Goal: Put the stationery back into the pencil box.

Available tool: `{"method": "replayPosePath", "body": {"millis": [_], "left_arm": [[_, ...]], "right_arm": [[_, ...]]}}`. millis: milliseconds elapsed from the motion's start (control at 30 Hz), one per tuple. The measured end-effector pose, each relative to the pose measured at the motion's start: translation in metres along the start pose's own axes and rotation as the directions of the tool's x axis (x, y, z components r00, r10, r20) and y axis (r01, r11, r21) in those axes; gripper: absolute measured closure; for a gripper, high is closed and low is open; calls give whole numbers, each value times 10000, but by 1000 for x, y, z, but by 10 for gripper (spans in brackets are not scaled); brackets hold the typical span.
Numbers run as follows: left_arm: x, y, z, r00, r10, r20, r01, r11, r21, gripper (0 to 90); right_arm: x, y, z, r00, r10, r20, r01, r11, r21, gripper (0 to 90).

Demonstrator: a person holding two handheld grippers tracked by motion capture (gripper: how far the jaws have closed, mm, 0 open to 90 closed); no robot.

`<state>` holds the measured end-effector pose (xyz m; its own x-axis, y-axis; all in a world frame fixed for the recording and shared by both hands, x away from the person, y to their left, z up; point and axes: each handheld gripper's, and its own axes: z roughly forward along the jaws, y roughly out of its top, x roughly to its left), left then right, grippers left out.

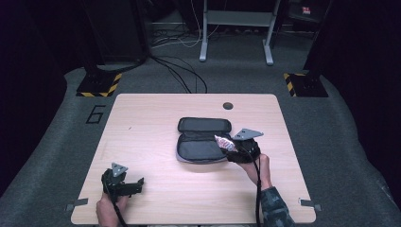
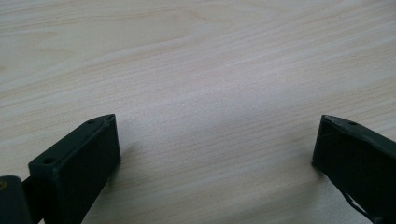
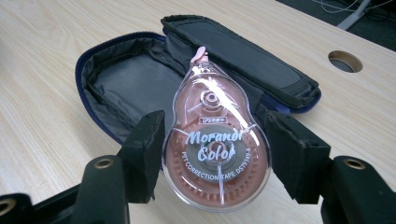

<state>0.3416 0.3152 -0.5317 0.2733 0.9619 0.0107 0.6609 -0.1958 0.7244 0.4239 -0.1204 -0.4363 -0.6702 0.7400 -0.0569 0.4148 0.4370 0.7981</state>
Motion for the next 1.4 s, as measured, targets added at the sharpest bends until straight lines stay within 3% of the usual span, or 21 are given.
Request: {"method": "replayPosePath", "body": {"millis": [933,1133,1400], "left_arm": [[0,0,0,10000,3,3,-3,10000,4,6],[0,0,0,10000,14,3,-14,10000,11,6],[0,0,0,10000,11,4,-11,10000,12,6]], "right_arm": [[5,24,49,9979,-285,-589,324,9973,665,390],[8,25,60,9971,-167,-738,227,9964,812,389],[14,25,77,9983,49,-589,16,9940,1097,390]]}}
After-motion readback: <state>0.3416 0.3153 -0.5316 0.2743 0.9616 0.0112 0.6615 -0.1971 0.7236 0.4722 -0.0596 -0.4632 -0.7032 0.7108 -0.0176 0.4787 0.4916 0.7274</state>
